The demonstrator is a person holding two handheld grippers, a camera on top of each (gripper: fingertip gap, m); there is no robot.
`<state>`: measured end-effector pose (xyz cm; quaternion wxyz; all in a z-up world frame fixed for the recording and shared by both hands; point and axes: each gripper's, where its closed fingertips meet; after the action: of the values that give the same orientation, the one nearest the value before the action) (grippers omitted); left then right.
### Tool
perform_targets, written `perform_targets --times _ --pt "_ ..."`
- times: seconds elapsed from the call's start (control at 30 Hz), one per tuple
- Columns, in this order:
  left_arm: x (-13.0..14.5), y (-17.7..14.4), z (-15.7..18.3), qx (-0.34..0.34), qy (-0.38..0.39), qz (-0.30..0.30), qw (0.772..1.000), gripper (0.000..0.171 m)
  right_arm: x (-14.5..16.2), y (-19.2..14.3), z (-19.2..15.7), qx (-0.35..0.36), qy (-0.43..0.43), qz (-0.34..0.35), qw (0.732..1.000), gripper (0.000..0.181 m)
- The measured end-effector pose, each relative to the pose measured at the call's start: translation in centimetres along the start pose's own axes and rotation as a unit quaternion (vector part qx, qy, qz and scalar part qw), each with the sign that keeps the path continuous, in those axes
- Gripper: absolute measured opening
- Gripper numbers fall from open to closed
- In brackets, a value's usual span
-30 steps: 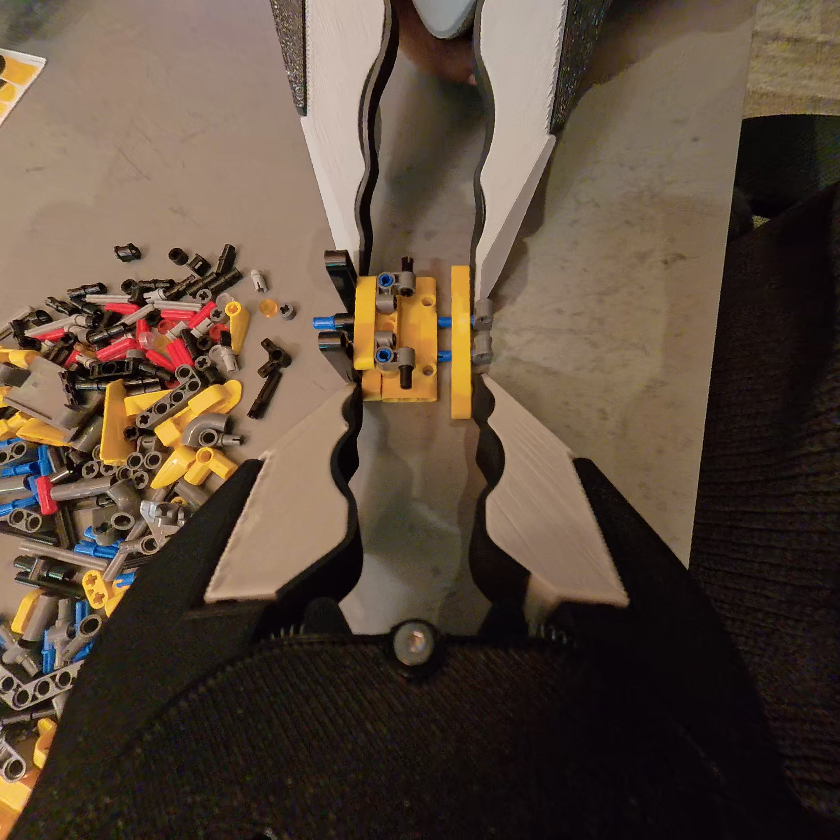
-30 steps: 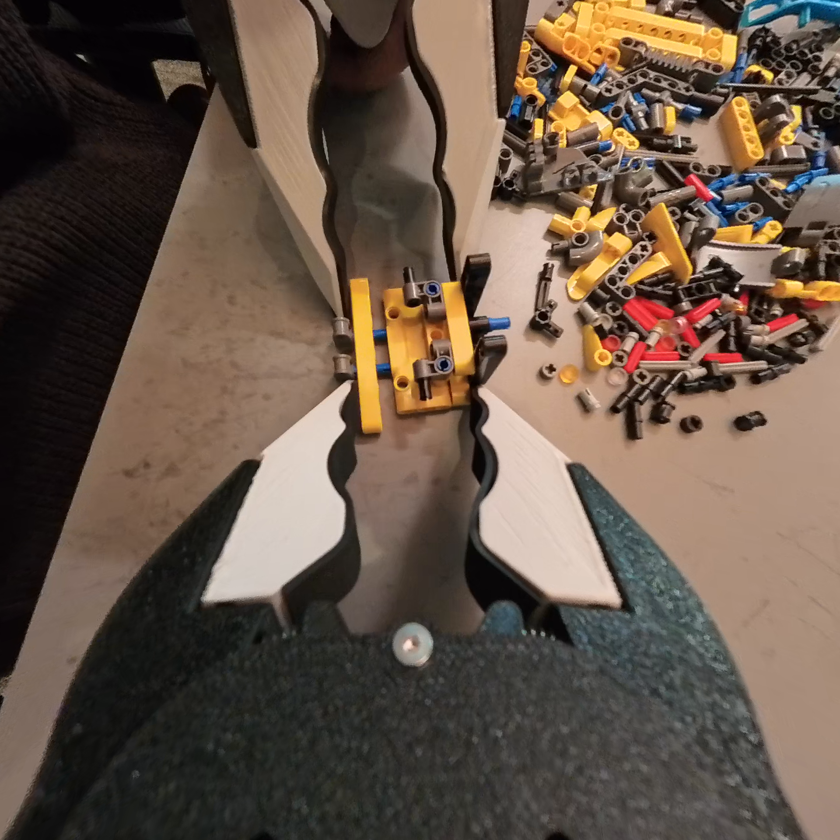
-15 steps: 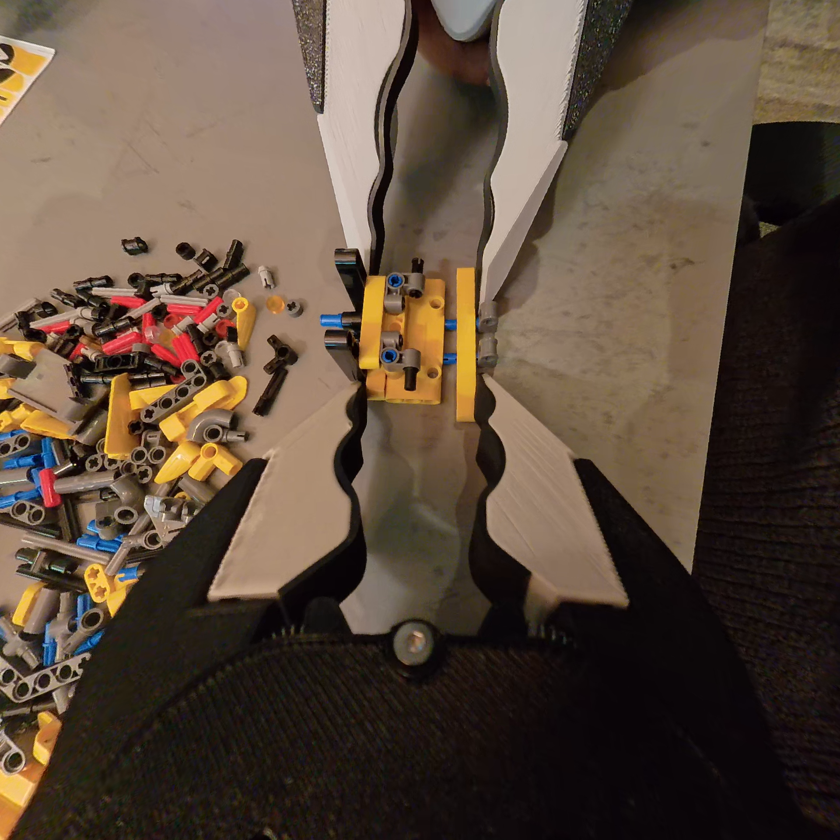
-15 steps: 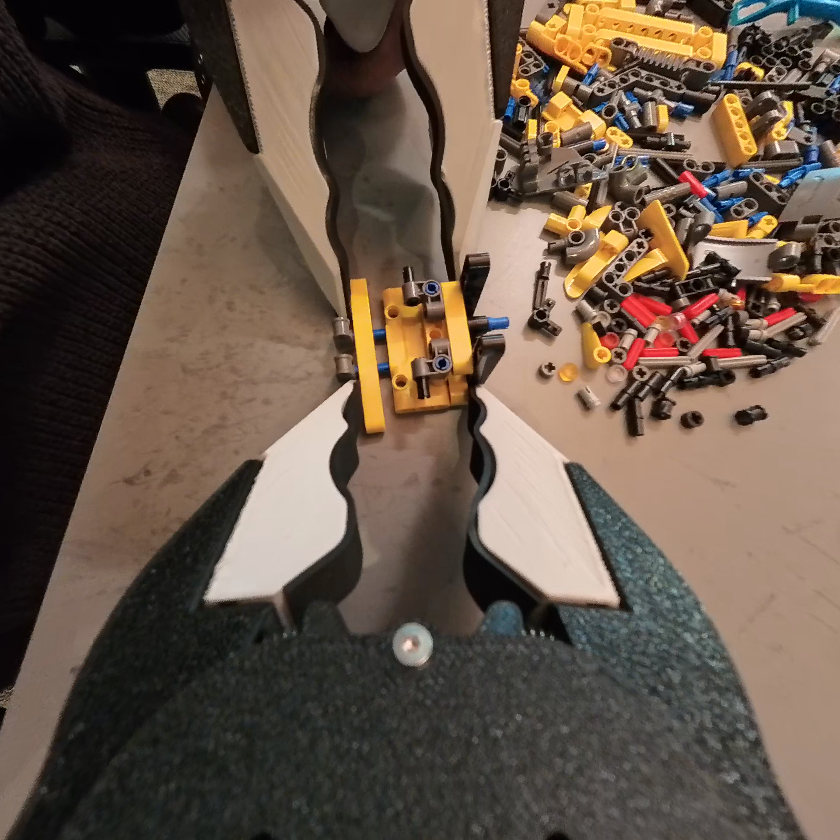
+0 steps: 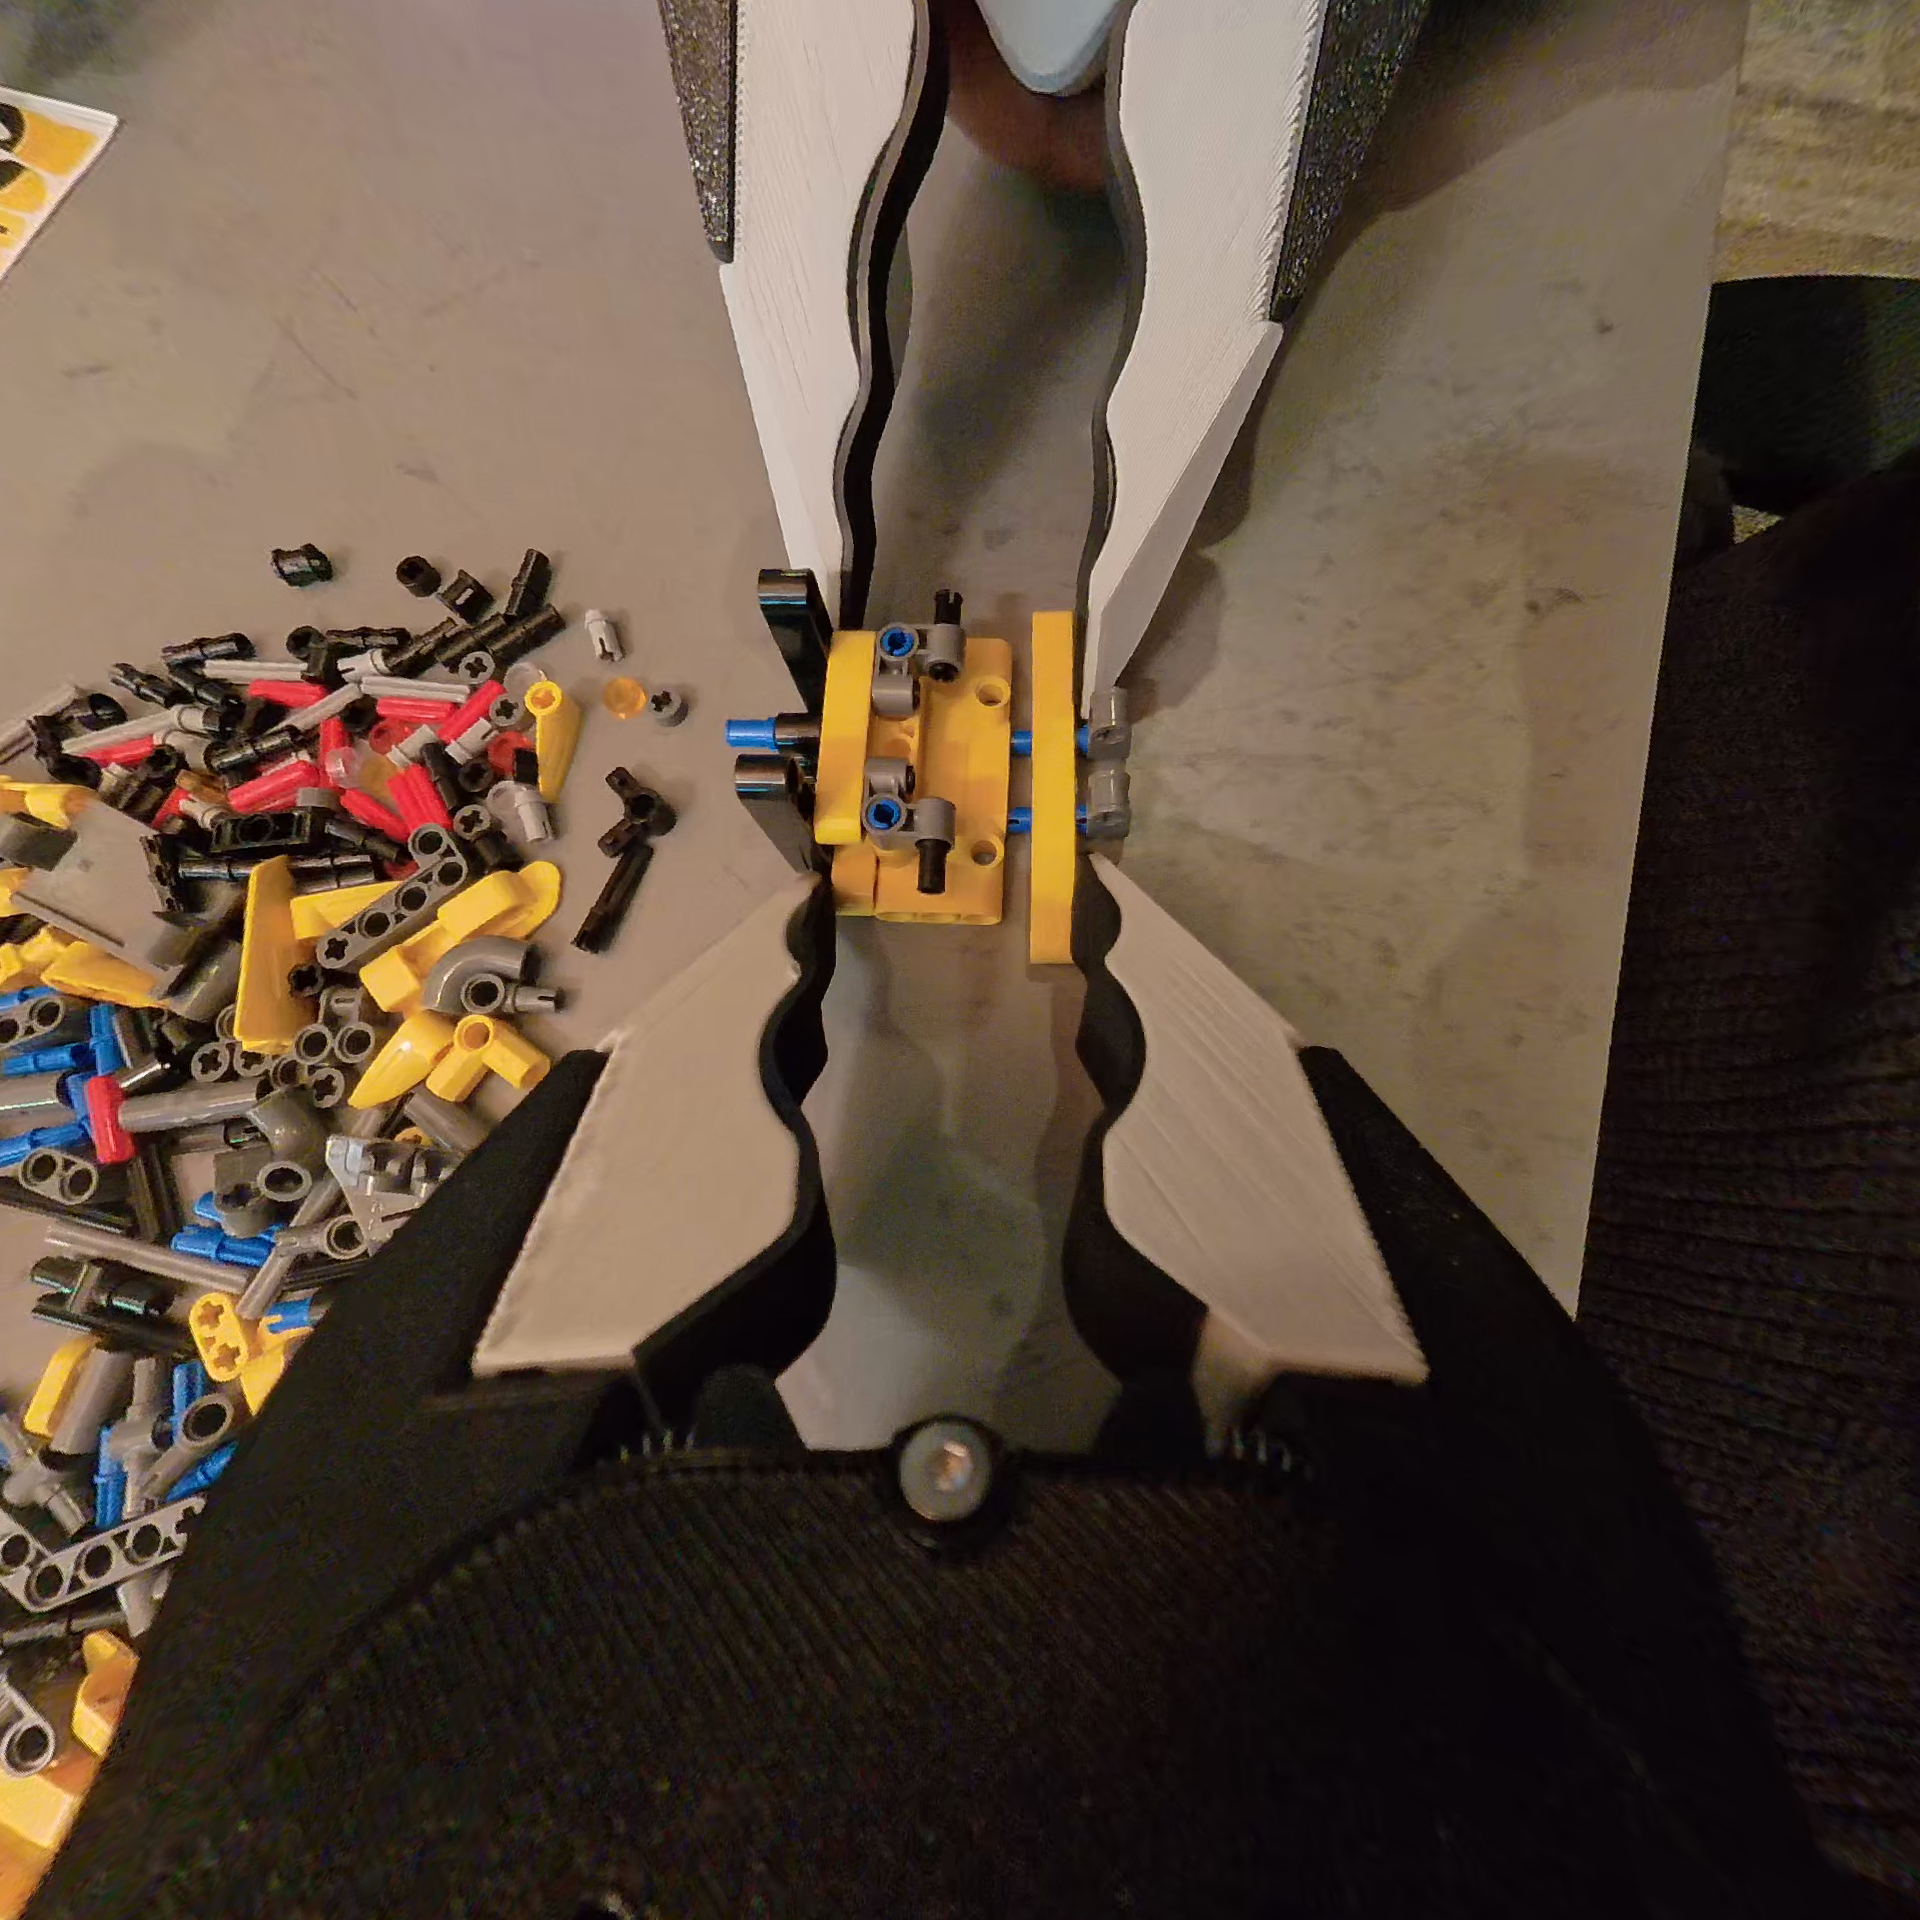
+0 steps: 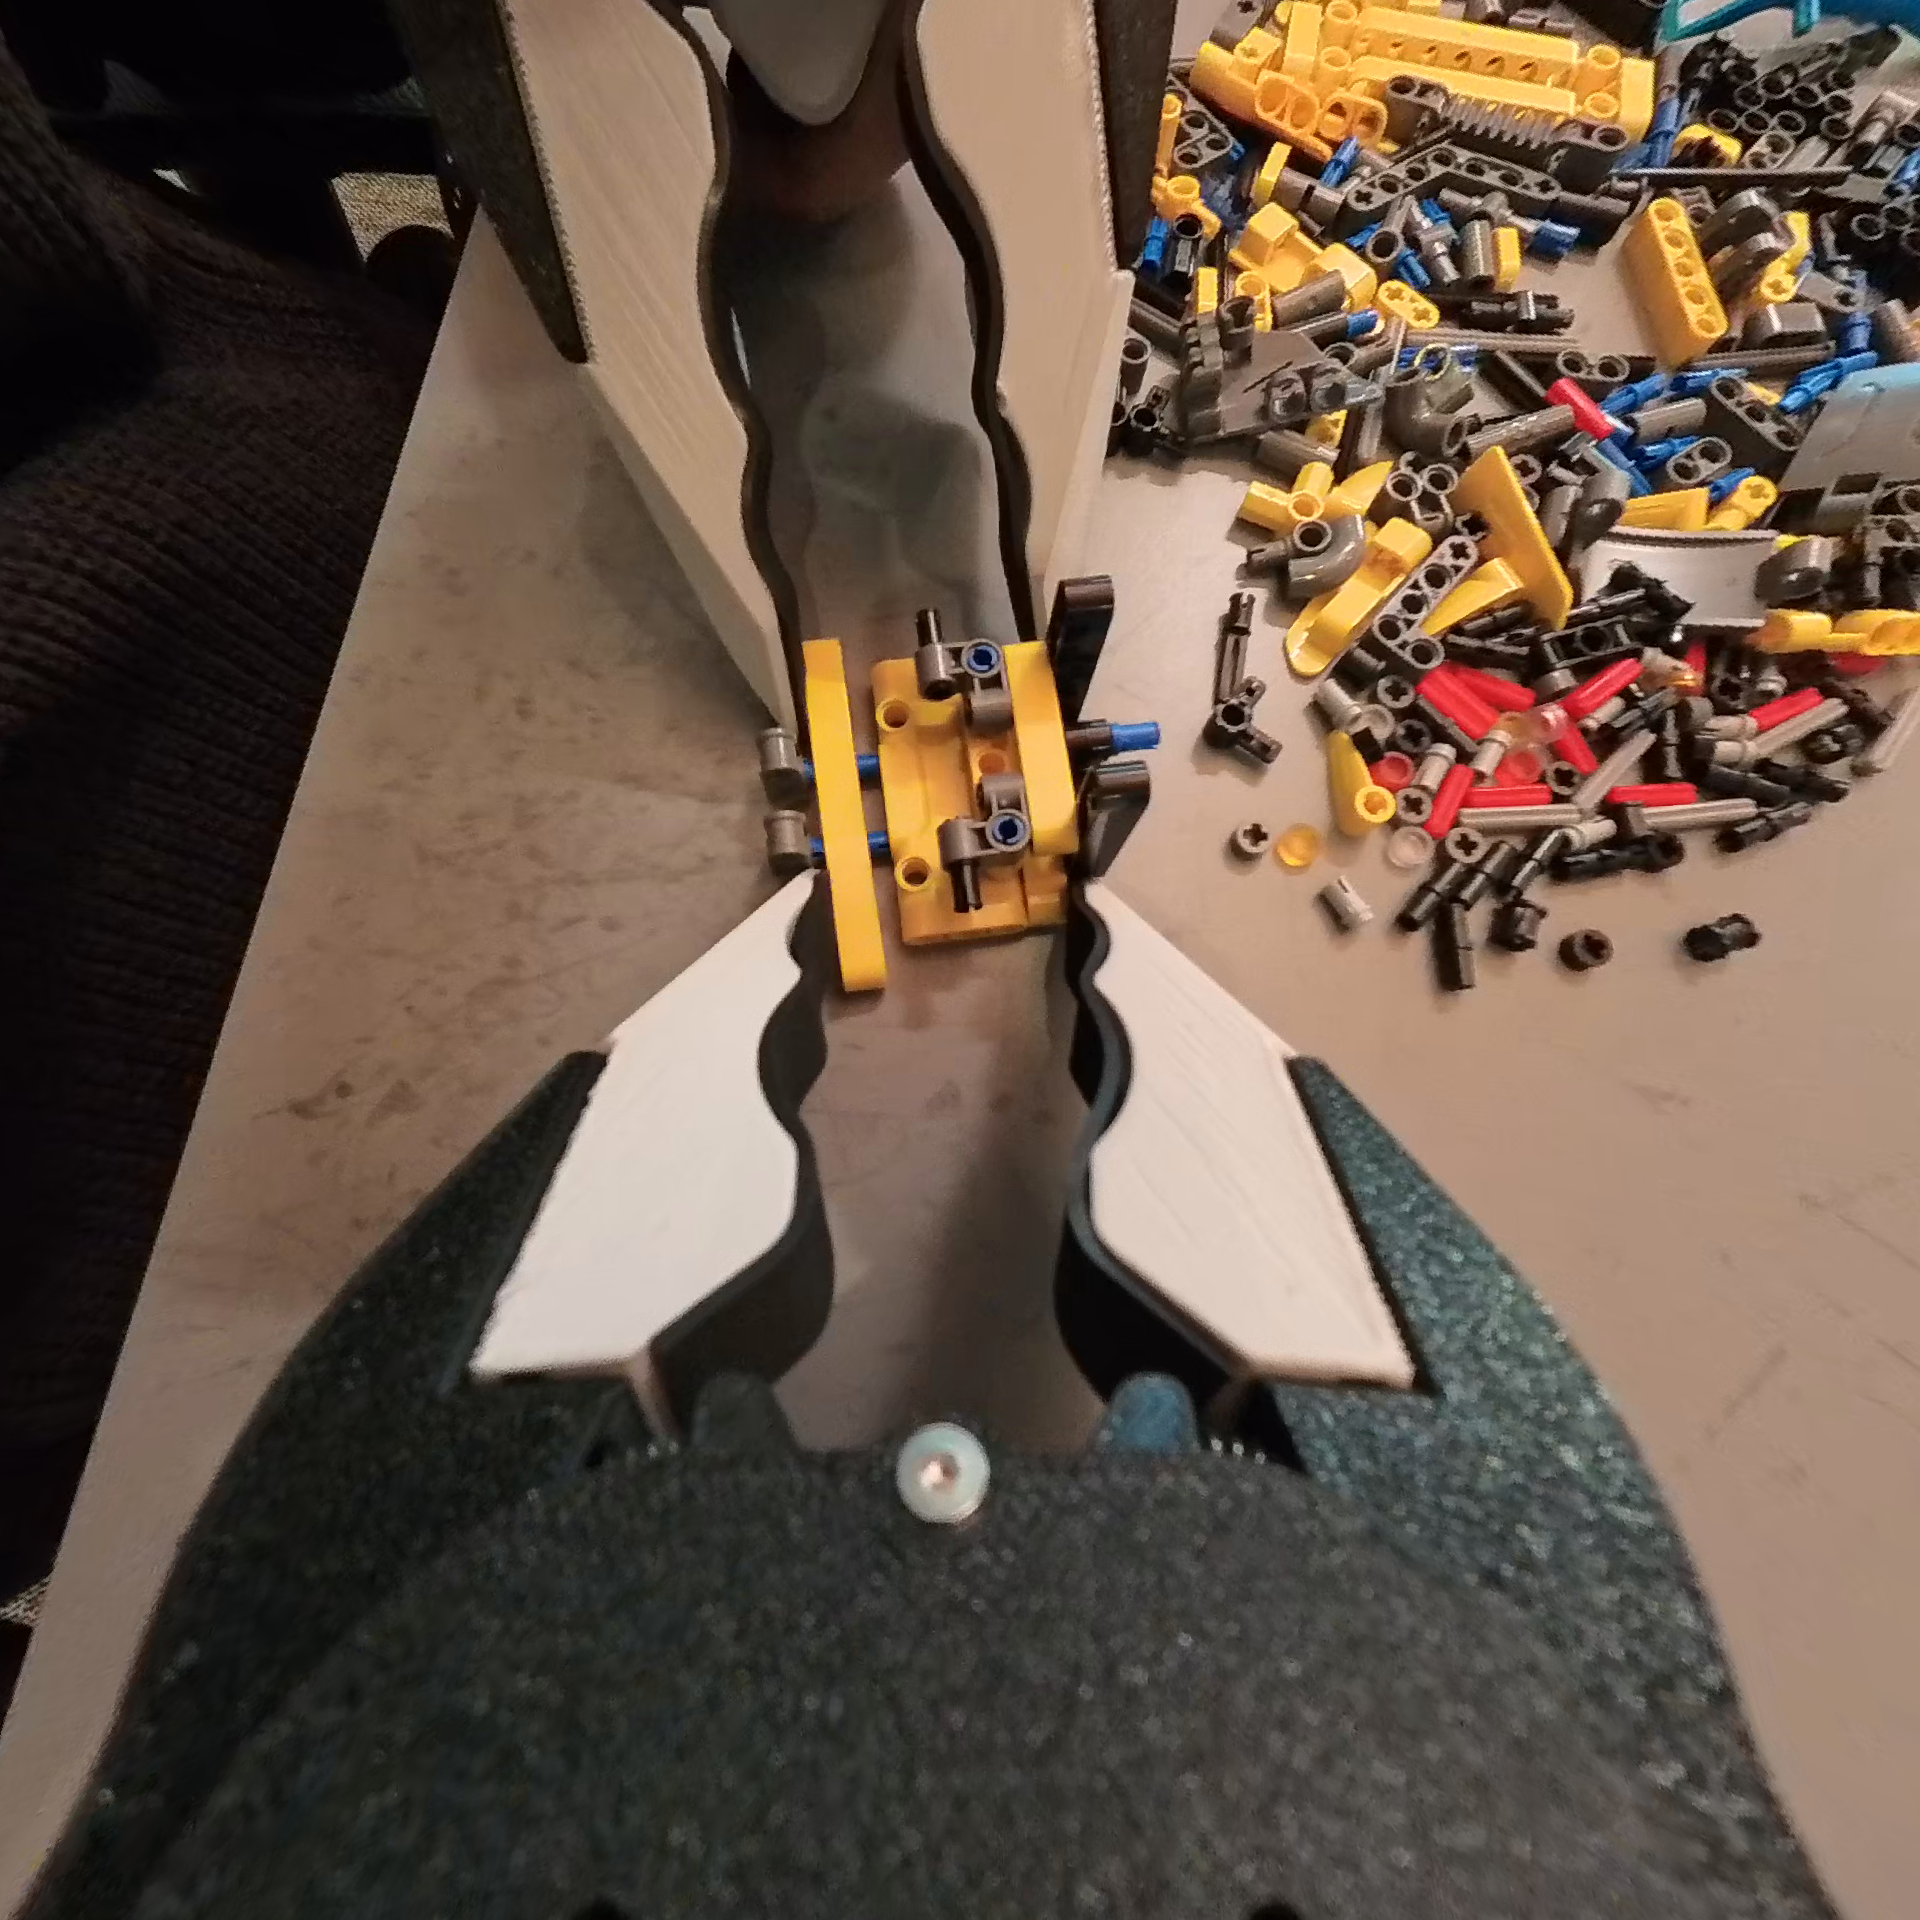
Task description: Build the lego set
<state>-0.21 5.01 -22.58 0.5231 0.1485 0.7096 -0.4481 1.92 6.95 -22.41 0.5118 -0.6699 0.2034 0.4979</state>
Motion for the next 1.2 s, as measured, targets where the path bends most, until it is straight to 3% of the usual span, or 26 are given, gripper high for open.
perform_targets --times 0.23,0.37,0.57,0.73,0.8,0.87,0.97,1.2 --pt "0.0 0.0 -0.1 -0.001 -0.002 0.0 1.0 0.043 0.0 0.0 0.0 -0.002 0.001 0.003 1.0 0.046" --pt "0.0 0.0 -0.2 -0.006 0.003 0.0 1.0 0.039 0.1 -0.1 0.0 -0.002 -0.002 0.001 1.0 0.061" --pt "0.1 0.0 -0.2 -0.01 0.005 -0.001 1.0 0.04 0.3 -0.5 -0.4 -0.017 0.003 0.003 1.0 0.067" --pt "0.1 0.0 -0.2 -0.014 0.0 -0.002 1.0 0.04 0.1 0.3 -1.3 -0.007 0.005 -0.005 1.0 0.086" --pt "0.1 0.0 -0.2 -0.015 0.001 -0.001 1.0 0.04 0.0 0.5 -1.2 0.007 0.006 -0.008 1.0 0.085" --pt "0.0 0.0 -0.1 -0.015 0.002 -0.001 1.0 0.04 -0.1 0.4 -0.4 0.024 0.017 -0.003 1.0 0.069" --pt "0.1 0.0 -0.2 -0.016 0.001 -0.001 1.0 0.044 -0.1 0.3 -0.1 0.02 0.022 0.002 1.0 0.059" --pt "0.1 0.0 -0.2 -0.01 -0.001 -0.002 1.0 0.044 -0.1 0.3 -0.1 0.021 0.015 0.0 1.0 0.058"
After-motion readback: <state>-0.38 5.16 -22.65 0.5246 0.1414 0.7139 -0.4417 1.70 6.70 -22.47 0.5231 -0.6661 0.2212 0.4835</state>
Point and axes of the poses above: each gripper's, where its closed fingertips meet, y out along the fingers, x out of its underside, z = x × y across the jaws, and after that the axes turned 15 degrees about z, right-handed
